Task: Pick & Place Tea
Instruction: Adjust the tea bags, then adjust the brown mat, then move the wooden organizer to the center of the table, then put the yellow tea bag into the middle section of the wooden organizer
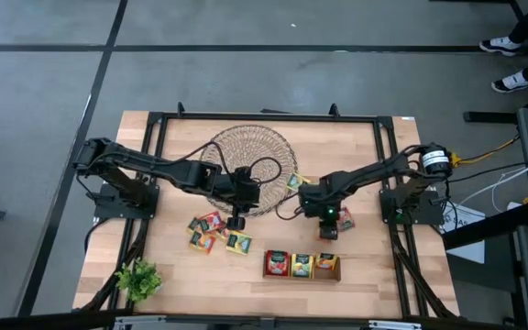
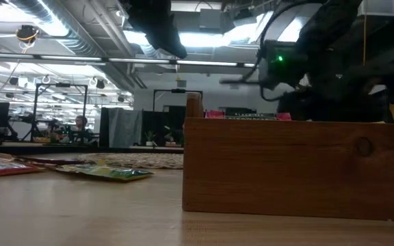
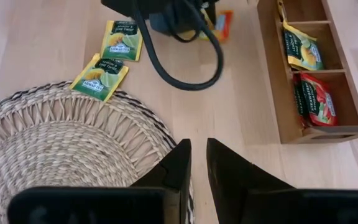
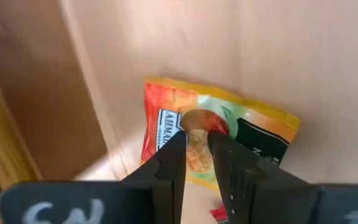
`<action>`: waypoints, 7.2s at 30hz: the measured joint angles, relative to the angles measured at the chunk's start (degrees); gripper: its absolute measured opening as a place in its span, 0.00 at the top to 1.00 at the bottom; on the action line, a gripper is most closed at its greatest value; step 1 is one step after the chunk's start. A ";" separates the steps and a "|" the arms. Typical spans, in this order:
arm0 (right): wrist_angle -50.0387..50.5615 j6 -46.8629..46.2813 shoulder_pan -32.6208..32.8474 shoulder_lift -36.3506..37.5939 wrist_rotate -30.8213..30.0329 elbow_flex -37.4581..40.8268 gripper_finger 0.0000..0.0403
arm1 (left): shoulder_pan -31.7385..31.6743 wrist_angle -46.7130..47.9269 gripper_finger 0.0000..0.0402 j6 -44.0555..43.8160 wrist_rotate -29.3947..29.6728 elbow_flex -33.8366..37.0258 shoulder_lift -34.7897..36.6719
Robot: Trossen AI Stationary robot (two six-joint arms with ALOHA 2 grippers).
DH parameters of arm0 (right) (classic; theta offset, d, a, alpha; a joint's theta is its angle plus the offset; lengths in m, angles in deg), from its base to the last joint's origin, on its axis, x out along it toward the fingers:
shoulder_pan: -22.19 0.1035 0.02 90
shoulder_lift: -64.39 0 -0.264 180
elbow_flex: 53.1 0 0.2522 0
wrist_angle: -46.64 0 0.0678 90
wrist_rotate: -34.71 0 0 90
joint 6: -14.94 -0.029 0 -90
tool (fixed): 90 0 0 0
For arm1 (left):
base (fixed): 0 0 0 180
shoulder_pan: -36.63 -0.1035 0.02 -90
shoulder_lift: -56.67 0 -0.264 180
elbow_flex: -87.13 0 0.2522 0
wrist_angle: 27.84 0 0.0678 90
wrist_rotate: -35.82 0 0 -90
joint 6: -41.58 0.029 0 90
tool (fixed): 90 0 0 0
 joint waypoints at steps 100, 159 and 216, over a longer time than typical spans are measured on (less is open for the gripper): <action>-28.55 -35.07 32.44 14.52 -5.61 0.35 0.80 | 4.34 -14.17 0.99 -21.41 2.90 14.21 15.38; -9.46 -4.47 12.53 6.03 -31.56 -17.84 0.95 | 5.13 -6.20 0.99 -19.93 2.05 14.12 15.47; -16.75 -18.90 25.99 1.68 -47.37 -21.79 0.95 | 13.22 -0.95 0.83 -12.79 -1.47 14.12 -8.02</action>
